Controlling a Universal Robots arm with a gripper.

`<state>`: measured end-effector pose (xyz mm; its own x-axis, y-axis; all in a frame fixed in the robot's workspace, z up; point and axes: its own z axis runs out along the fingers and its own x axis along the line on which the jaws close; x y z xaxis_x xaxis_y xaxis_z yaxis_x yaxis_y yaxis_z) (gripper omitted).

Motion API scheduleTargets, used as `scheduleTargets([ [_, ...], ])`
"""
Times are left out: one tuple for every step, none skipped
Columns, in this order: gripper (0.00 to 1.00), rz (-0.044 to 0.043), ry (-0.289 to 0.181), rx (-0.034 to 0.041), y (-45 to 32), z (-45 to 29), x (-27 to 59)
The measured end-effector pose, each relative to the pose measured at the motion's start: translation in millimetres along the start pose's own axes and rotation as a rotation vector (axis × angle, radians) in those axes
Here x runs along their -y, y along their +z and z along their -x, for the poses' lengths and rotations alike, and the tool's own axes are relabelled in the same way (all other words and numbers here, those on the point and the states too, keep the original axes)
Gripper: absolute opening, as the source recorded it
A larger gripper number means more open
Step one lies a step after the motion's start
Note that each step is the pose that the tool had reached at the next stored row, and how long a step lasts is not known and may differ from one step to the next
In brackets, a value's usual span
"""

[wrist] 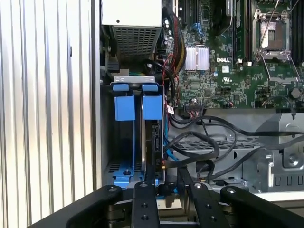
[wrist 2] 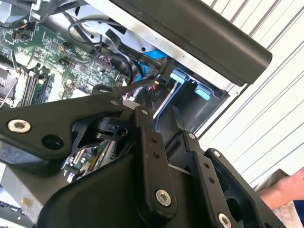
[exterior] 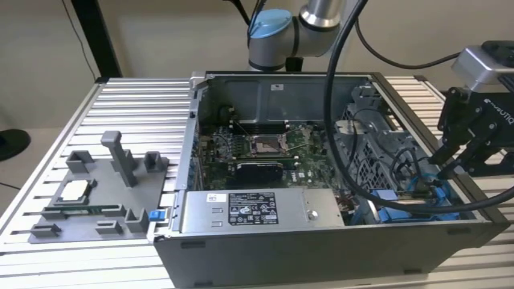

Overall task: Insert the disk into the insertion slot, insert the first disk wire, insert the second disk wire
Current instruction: 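Insert the second disk wire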

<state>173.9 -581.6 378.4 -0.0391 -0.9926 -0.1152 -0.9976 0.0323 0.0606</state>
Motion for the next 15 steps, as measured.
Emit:
scheduleTargets([
  [1.00,0.0001,0.000,0.0001,0.0,0.0,0.9],
  [1.00,0.0003,0.000,0.0002,0.0,0.1,2.3],
  [1.00,0.0006,0.000,0.0001,-0.2,0.1,4.0],
  [1.00,0.0011,0.000,0.0000,-0.3,0.2,5.9],
  [1.00,0.0021,0.000,0.0000,-0.4,0.3,8.3],
  [1.00,0.0031,0.000,-0.0001,-0.6,0.4,11.0],
  [1.00,0.0044,0.001,-0.0002,-0.8,0.6,14.6],
  [1.00,0.0075,0.001,-0.0002,-1.1,0.7,19.0],
  [1.00,0.0127,0.002,-0.0004,-1.3,0.9,23.3],
  [1.00,0.0212,0.003,-0.0006,-1.5,1.1,26.9],
  [1.00,0.0325,0.004,-0.0009,-1.5,1.1,29.6],
  [1.00,0.0465,0.006,-0.0014,-1.4,1.2,32.1],
  [1.00,0.0615,0.007,-0.0019,-1.4,1.3,34.3],
  [1.00,0.0772,0.009,-0.0025,-1.4,1.4,36.6],
  [1.00,0.0925,0.011,-0.0030,-1.3,1.4,38.9],
])
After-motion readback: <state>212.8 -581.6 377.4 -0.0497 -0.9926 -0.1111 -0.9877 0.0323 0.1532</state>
